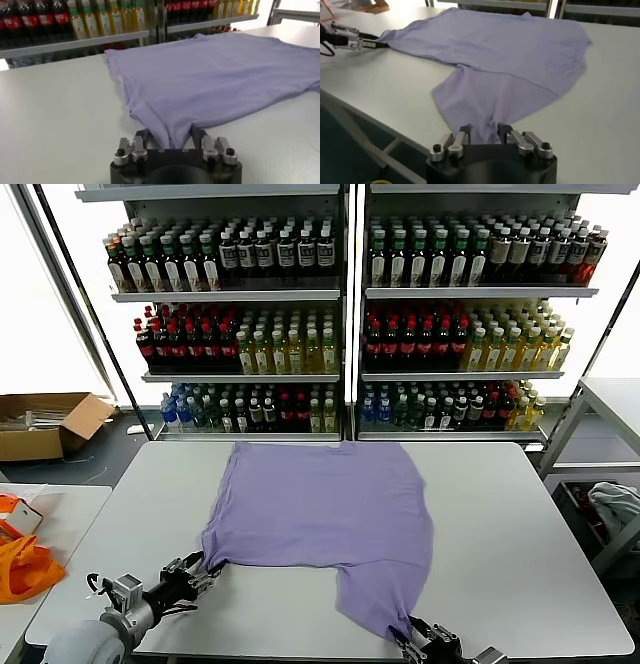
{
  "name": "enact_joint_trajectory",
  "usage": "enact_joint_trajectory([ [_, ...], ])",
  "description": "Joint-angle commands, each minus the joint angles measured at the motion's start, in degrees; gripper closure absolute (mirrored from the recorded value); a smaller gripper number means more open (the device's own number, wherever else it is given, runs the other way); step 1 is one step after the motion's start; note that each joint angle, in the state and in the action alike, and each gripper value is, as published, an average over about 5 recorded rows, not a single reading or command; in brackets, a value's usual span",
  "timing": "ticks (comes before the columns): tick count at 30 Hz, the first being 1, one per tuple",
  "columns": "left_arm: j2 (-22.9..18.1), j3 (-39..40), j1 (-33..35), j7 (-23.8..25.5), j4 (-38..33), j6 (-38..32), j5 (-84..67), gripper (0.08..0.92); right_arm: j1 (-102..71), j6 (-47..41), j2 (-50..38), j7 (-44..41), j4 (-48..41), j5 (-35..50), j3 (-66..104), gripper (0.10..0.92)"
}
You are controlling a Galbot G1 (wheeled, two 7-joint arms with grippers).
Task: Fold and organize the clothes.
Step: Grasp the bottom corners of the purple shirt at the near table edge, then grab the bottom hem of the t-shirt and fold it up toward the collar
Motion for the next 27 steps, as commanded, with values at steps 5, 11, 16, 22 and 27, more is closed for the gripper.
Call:
enact_joint_trajectory([
  [5, -0.1, 1.0, 0.1, 0.0, 1.3, 0.2, 0.0, 0.726, -0.5, 0.6, 0.3, 0.1, -0.2, -0.4, -0.8, 0.915],
  [11, -0.4, 0.2, 1.4, -0.2, -0.4, -0.2, 0.1, 0.881, -0.1, 2.5, 0.5, 0.0, -0.4, 0.3, -0.5, 0.919],
  [16, -1.2, -1.4, 4.7, -0.4, -4.6, -0.3, 0.8, 0.902, -0.7, 4.7, 0.0, -0.3, 0.3, 1.8, 0.7, 0.919],
  [22, -3.1, -4.1, 9.2, -0.7, -10.2, -0.1, 1.8, 0.903, -3.1, 8.5, -1.0, -1.5, 2.0, 3.0, 2.9, 0.919],
  [27, -5.3, -7.0, 14.0, -1.3, -15.9, 0.7, 2.4, 0.903, -7.8, 11.4, -2.7, -2.0, 5.0, 3.9, 6.1, 0.919],
])
